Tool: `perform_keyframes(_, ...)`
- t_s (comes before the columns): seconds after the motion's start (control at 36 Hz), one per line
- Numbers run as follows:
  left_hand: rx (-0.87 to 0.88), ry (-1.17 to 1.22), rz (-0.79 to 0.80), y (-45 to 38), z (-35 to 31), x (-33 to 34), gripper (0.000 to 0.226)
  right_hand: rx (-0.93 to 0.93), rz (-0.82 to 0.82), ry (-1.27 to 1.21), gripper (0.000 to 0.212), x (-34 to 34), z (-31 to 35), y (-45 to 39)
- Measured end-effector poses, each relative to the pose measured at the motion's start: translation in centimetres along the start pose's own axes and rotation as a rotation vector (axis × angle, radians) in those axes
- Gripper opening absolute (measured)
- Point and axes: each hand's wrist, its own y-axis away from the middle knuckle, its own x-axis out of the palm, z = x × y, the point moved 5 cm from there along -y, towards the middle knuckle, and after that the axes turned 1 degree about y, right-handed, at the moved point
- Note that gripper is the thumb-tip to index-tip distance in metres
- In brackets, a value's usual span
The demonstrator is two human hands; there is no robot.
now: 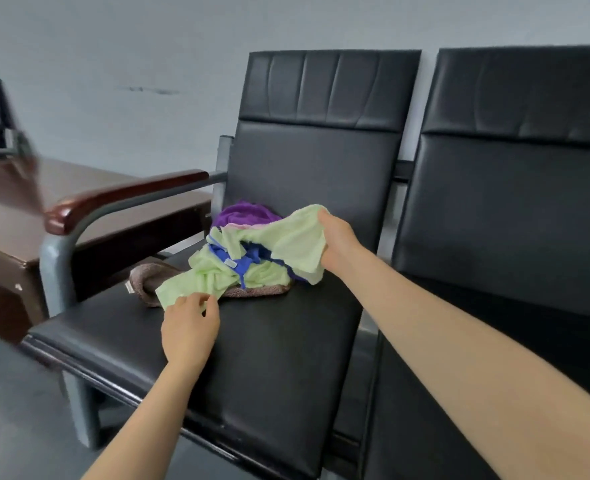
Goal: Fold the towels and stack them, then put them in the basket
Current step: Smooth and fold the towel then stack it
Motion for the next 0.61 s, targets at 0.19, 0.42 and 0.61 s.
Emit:
perform_keyframes(0.19,-0.023,0.338,0.071,2.2,-3.3,-0.7,0.031,-0.092,0.236,-0.315,0.066,-0.7,7.2,5.9)
perform_keyframes(0.42,-0.287,0.714,0.364,4.3,-5.5,1.1,0.043,-0.081,0.043,-0.142,0.031,-5.4,4.7,7.3)
perform_keyframes(0.61,-0.063,0.345,0.457,6.2,-6.1,1.6,0.034,-0.061,-0.181,0.762,0.018,-10.8,-3.9,8.9)
